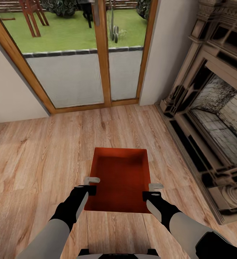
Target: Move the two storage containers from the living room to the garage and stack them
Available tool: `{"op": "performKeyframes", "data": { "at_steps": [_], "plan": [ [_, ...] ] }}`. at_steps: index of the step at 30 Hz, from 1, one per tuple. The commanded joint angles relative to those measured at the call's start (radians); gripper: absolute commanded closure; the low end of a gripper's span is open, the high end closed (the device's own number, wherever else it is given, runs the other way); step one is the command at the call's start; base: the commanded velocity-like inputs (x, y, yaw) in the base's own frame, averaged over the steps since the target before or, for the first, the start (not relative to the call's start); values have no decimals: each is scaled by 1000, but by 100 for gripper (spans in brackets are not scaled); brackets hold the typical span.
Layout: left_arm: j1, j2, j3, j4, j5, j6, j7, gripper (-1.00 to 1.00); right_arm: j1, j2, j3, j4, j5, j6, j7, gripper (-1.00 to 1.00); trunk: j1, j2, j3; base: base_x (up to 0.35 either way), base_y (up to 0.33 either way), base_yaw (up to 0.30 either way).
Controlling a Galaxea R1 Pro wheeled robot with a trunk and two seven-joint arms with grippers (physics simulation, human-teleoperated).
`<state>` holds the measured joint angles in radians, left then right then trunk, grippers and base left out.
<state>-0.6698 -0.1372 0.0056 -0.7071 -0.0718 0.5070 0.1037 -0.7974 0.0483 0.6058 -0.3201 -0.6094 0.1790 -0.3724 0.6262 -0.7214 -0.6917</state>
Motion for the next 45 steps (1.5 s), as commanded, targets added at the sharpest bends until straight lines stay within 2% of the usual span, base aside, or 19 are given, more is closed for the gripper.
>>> {"op": "performKeyframes", "data": {
  "at_steps": [1, 45],
  "plan": [
    [0, 5, -3, 1, -10, 7, 4, 100, -2, -15, -1, -5, 23, 2, -6, 100, -4, 6, 2, 0, 0, 0],
    [0, 5, -3, 1, -10, 7, 4, 100, -2, -15, -1, -5, 23, -7, -5, 100, -172, 314, 140, 0, 0, 0]
  ]
}}
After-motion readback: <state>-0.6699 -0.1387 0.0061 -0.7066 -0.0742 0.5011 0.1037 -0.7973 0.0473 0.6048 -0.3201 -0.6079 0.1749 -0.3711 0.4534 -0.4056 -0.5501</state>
